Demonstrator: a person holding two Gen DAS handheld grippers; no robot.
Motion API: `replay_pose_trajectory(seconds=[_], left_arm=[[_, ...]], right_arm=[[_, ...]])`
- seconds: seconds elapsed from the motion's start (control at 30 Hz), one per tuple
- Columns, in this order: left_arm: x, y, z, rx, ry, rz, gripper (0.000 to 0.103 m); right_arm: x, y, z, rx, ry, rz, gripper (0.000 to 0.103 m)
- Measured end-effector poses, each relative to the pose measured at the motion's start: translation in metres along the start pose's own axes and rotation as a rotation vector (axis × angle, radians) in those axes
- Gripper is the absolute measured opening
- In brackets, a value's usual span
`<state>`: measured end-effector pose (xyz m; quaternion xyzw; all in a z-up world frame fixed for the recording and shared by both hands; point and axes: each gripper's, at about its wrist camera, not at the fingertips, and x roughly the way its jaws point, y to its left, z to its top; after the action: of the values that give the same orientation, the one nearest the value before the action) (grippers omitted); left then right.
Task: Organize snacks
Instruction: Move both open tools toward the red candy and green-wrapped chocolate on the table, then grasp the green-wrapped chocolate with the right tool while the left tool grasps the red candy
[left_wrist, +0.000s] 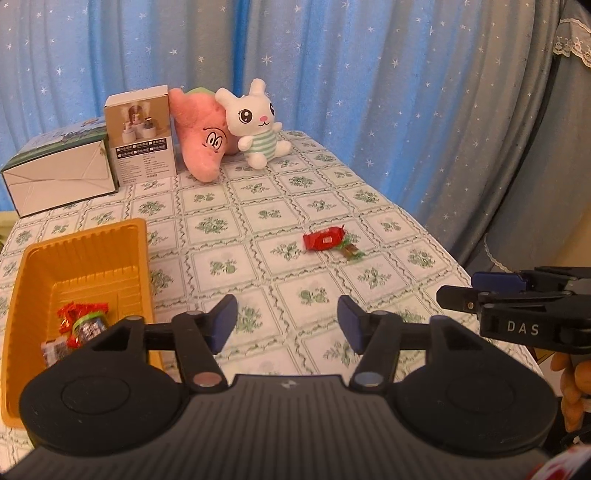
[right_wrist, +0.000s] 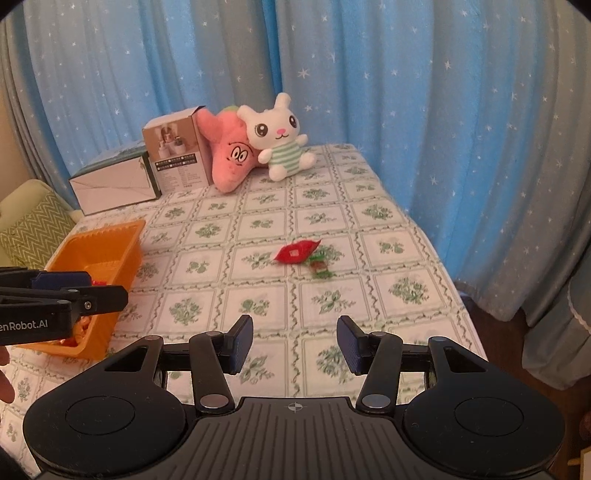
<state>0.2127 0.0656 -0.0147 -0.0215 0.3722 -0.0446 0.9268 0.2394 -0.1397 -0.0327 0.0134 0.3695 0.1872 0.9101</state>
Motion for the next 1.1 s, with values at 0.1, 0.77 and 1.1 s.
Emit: replay_pose_trajectory(seconds=[0.1, 0.77, 1.1], left_arm=[[0.017, -0.002, 0.009, 0.013, 0.006, 0.003, 0.06], [0.148, 0.007, 0.03, -0.04, 0.014, 0.1, 0.063], [0.182, 0.009, 0.025, -0.062, -0.003, 0.08, 0.061]], right_arm=[[0.014, -0.006, 0.007, -0.019, -0.009, 0.01, 0.051], [0.154, -0.049, 0.025, -0.016, -0.005, 0.056, 0.051], [0.203, -0.054, 0.03, -0.075, 0.019, 0.061, 0.049]])
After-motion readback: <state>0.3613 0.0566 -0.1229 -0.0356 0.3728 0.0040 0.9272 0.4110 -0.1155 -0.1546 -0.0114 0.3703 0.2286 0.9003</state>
